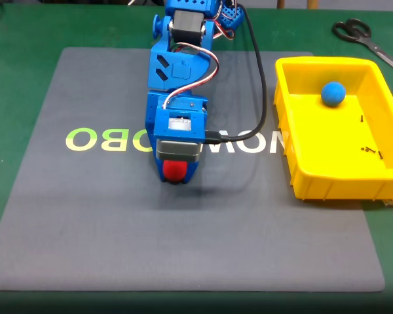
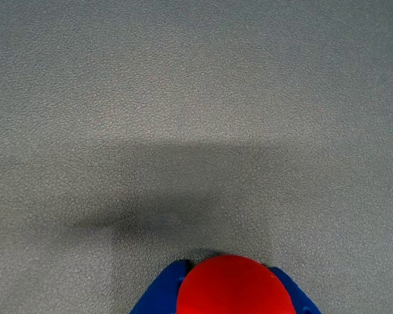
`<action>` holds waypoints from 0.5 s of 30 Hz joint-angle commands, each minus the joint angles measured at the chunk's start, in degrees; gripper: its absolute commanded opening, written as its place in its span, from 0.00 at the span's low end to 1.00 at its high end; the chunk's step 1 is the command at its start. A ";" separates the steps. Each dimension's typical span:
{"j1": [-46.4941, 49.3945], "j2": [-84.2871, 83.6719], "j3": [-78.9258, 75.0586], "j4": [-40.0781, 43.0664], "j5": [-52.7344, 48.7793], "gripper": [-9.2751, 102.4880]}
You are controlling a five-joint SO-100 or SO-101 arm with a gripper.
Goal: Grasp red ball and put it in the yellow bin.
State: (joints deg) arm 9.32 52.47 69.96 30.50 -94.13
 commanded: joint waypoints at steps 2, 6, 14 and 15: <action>0.62 2.02 -3.25 -0.88 0.35 0.08; 0.35 7.12 -2.81 0.88 1.58 0.08; -5.19 25.05 3.96 4.13 5.19 0.09; -6.50 27.16 5.01 4.57 5.71 0.09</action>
State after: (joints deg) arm 5.54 69.96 74.79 34.72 -90.00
